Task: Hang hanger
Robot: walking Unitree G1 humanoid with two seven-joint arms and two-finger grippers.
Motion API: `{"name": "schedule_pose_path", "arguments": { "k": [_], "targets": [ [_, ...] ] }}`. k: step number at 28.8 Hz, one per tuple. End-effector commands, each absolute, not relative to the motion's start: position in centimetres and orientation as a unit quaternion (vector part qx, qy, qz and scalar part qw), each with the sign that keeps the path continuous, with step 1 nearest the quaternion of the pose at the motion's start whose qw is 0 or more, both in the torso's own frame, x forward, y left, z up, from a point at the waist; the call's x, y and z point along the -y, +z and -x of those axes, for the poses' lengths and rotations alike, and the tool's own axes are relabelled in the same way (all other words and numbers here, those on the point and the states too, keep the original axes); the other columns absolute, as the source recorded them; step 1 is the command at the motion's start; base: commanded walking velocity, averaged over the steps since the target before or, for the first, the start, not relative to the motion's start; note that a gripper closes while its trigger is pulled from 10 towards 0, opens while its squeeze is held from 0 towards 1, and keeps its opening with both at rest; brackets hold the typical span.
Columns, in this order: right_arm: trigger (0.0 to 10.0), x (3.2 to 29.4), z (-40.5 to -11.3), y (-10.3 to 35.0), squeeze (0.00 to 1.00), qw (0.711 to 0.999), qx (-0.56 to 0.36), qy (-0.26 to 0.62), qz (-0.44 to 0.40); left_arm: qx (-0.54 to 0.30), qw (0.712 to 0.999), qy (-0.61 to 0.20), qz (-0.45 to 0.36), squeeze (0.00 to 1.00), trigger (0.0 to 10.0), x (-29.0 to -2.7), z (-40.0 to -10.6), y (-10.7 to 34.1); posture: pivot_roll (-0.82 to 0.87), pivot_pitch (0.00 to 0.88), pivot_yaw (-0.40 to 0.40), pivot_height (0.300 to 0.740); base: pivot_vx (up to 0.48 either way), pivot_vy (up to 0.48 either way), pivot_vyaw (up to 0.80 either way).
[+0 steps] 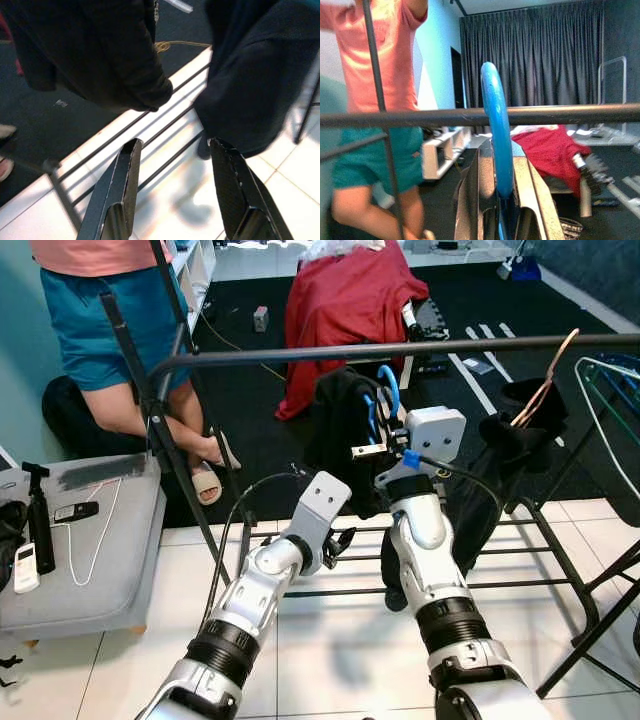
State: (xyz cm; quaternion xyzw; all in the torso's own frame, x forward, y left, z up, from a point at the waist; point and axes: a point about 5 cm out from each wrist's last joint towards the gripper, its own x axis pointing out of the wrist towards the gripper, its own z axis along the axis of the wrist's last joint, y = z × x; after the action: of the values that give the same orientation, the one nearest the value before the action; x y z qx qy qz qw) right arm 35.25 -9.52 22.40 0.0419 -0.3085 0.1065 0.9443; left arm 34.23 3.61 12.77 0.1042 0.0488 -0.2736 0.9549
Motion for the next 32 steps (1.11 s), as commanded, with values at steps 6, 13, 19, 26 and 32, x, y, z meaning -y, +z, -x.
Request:
{"name": "schedule_pose_path", "arguments": {
  "k": [6,13,19,26,32],
  "targets": [
    [10.0,5.7,-34.5,24.6,0.0,0.913,0.316,0.221,-0.131,-0.05,0.973,-0.205,-0.095,0.0,10.0,-6.1,-35.2,12.3,-0.09,0.136,0.041,0.74,0.0,0.0,0.0],
    [10.0,3.9,-33.4,25.8,0.0,0.892,0.311,0.278,-0.174,-0.04,0.995,-0.052,-0.074,0.0,10.0,-11.9,-36.3,11.8,-0.09,0.137,0.034,0.74,0.0,0.0,0.0],
    [10.0,3.1,-32.5,25.8,0.0,0.878,0.305,0.336,-0.153,-0.037,0.999,-0.015,-0.03,0.0,10.0,-14.1,-36.4,11.5,-0.1,0.138,0.037,0.74,0.0,0.0,0.0],
    [10.0,2.8,-30.8,24.3,0.0,0.834,0.238,0.476,-0.145,0.026,0.999,0.019,-0.005,0.0,10.0,-16.7,-36.1,12.4,-0.09,0.138,0.028,0.74,0.0,0.0,0.0],
    [10.0,3.0,-29.9,23.6,0.0,0.817,0.197,0.52,-0.157,0.016,0.998,0.064,-0.001,0.0,10.0,-17.4,-36.2,11.8,-0.1,0.138,0.031,0.74,0.0,0.0,0.0]
  ]
}}
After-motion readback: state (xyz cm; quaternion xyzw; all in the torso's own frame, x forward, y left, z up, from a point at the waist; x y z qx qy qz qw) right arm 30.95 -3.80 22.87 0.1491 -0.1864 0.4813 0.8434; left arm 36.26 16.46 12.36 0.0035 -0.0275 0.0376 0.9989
